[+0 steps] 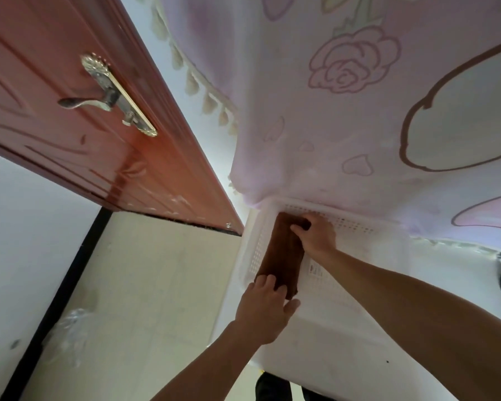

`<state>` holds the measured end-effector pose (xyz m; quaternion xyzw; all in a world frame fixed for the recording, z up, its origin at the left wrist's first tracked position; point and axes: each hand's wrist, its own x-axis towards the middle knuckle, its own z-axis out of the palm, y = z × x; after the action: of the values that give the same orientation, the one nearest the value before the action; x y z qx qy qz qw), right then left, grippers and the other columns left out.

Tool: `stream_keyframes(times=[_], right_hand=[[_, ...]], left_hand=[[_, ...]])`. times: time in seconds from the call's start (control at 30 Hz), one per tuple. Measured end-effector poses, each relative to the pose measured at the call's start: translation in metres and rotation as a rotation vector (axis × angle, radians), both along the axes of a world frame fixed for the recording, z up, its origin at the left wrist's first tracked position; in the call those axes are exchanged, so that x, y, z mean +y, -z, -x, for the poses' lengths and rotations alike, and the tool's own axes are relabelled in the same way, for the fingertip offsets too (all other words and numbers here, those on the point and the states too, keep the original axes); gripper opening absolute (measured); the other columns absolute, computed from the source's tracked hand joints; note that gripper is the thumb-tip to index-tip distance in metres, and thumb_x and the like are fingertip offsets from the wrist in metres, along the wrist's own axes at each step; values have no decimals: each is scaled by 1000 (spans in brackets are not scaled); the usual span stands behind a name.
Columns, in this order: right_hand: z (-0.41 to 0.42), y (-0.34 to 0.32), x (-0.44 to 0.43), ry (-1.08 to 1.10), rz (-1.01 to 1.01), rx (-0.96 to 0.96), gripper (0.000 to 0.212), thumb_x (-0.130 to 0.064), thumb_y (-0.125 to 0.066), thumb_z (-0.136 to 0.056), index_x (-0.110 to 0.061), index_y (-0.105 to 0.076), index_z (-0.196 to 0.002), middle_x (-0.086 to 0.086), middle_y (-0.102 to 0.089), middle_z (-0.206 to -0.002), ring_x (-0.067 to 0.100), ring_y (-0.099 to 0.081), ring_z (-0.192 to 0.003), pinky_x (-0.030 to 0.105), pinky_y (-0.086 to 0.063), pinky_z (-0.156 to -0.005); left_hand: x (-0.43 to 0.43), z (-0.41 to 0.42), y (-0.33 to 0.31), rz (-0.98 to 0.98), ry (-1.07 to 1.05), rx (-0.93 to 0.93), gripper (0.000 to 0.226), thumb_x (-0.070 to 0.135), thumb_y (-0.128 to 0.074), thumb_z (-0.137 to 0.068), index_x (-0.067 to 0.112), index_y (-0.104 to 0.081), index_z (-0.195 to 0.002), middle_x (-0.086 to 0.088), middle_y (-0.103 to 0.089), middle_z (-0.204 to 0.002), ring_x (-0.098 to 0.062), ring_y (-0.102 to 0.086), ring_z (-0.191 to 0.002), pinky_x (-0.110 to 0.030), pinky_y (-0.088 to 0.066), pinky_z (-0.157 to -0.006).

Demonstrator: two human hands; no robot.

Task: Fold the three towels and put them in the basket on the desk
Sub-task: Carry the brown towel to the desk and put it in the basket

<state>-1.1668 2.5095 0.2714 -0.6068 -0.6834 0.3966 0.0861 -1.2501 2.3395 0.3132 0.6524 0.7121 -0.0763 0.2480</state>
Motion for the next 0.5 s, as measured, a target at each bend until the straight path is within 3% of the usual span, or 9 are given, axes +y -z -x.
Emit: stream_keyframes(times=[0.1, 0.23, 0.3, 0.4, 0.43, 0.5], right_hand=[[-9, -17, -2, -188, -170, -154, 39, -41, -57, -93, -25, -54, -128, 0, -64, -120, 25, -60, -109, 36, -48, -85], [-22, -26, -9, -438, -554, -315, 42, -21, -55, -94, -27, -50, -135, 3, -53, -127, 25, -50, -115, 39, -51, -83], [-15, -22, -10, -584, -480, -358, 54, -12, -54, -92, -27, -44, -142, 4, -45, -135, 26, -42, -122, 39, -46, -95], [2, -11, -8, -686, -297, -478, 73, -6, -56, -87, -28, -28, -151, 4, -29, -145, 27, -29, -132, 38, -41, -103], [7, -7, -9, -690, -276, -505, 77, -6, -58, -86, -28, -24, -152, 5, -27, -146, 27, -28, -133, 38, -41, -103], [12, -1, -8, -695, -276, -547, 79, -7, -58, -86, -28, -21, -152, 7, -26, -146, 28, -28, -133, 40, -41, -105]], left_hand=[[2, 5, -6, -38, 63, 42, 67, 58, -7, -90, 22, -60, -110, -3, -53, -119, -21, -48, -109, -36, -39, -96], [-4, 8, -7, 26, 96, 55, 60, 59, -14, -96, 24, -56, -120, -5, -49, -126, -25, -46, -116, -40, -34, -102], [-4, 7, -6, 107, 114, 35, 69, 65, -9, -93, 24, -49, -132, -7, -45, -135, -27, -41, -124, -42, -30, -108], [2, 10, -3, 133, 168, 13, 101, 72, 17, -72, 26, -44, -138, -10, -43, -139, -30, -39, -126, -45, -27, -108], [3, 11, -1, 148, 177, 2, 103, 72, 19, -71, 26, -43, -139, -10, -43, -140, -31, -38, -126, -45, -27, -108], [7, 13, 2, 199, 178, -4, 85, 71, 4, -86, 26, -41, -142, -12, -40, -142, -32, -37, -128, -46, -25, -109]])
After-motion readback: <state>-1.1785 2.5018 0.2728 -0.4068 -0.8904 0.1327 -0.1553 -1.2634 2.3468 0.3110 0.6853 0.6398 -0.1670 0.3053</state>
